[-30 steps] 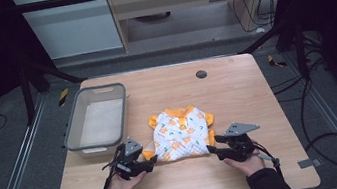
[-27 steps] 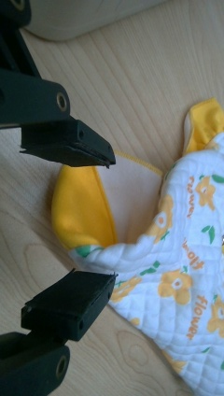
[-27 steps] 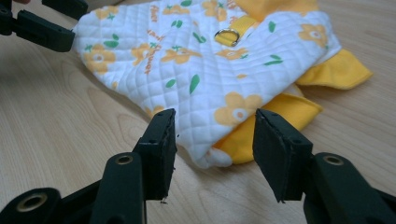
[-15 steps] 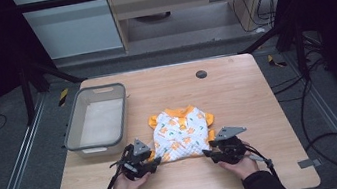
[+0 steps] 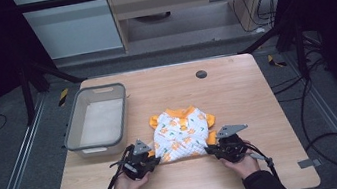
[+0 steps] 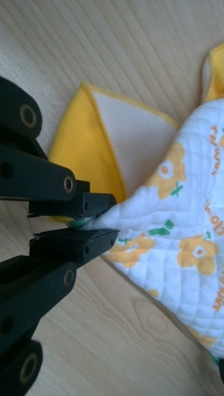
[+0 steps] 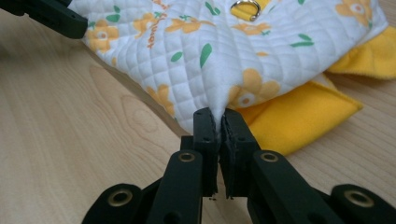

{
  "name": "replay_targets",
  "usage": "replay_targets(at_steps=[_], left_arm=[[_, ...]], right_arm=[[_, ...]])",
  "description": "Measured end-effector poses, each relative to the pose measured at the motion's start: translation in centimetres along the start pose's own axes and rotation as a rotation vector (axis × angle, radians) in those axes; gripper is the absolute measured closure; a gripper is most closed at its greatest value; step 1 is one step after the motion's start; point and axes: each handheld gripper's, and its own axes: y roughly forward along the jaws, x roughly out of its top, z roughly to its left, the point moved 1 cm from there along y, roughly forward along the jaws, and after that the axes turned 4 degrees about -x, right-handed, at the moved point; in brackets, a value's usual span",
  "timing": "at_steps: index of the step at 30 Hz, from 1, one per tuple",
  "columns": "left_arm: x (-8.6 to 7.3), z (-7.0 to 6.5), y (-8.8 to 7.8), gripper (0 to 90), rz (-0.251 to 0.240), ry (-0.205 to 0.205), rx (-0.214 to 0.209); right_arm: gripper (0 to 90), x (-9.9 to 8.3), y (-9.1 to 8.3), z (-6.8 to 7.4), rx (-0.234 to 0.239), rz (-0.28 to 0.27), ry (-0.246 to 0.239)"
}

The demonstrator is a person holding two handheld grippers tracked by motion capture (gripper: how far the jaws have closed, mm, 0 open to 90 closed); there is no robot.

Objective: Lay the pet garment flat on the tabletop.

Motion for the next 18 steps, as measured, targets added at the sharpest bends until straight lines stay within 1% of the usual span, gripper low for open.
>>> replay_targets(at_steps=[1, 2, 4, 6, 8, 10, 12, 14, 16, 17, 18], left_arm=[[0.1, -0.2, -0.6, 82.5, -0.023, 0.000, -0.010], [0.1, -0.2, -0.6, 82.6, -0.023, 0.000, -0.010], [0.3, -0.5, -1.5, 82.6, -0.051, -0.005, -0.031], [0.6, -0.9, -2.6, 82.6, -0.080, 0.001, -0.045], [0.9, -1.4, -3.7, 82.6, -0.110, 0.002, -0.061], [1.4, -1.9, -4.5, 82.6, -0.126, 0.022, -0.062], [1.9, -2.2, -5.2, 82.6, -0.138, 0.030, -0.061], [2.5, -2.4, -5.6, 82.4, -0.143, 0.019, -0.054], [3.3, -2.2, -5.6, 82.2, -0.146, -0.011, -0.041], [4.0, -2.0, -5.3, 82.2, -0.139, -0.022, -0.030], [4.0, -2.0, -5.3, 82.1, -0.139, -0.022, -0.030]], right_arm=[[86.1, 0.1, -0.3, 0.1, 0.008, -0.006, 0.007], [86.1, 0.2, -0.6, 0.1, 0.014, -0.012, 0.013], [86.2, 0.4, -1.2, 0.1, 0.022, -0.029, 0.012], [86.1, 0.6, -2.2, 0.1, 0.039, -0.059, 0.021], [86.0, 0.8, -3.2, 0.3, 0.050, -0.084, 0.016], [85.8, 1.0, -4.1, 0.5, 0.055, -0.110, 0.007], [85.7, 1.4, -4.7, 0.6, 0.059, -0.119, 0.004], [85.7, 1.9, -5.2, 0.6, 0.066, -0.128, 0.010], [85.5, 2.6, -5.4, 0.4, 0.062, -0.135, 0.020], [85.5, 3.0, -5.3, 0.2, 0.051, -0.128, 0.034], [85.5, 3.5, -4.9, -0.1, 0.035, -0.108, 0.055]])
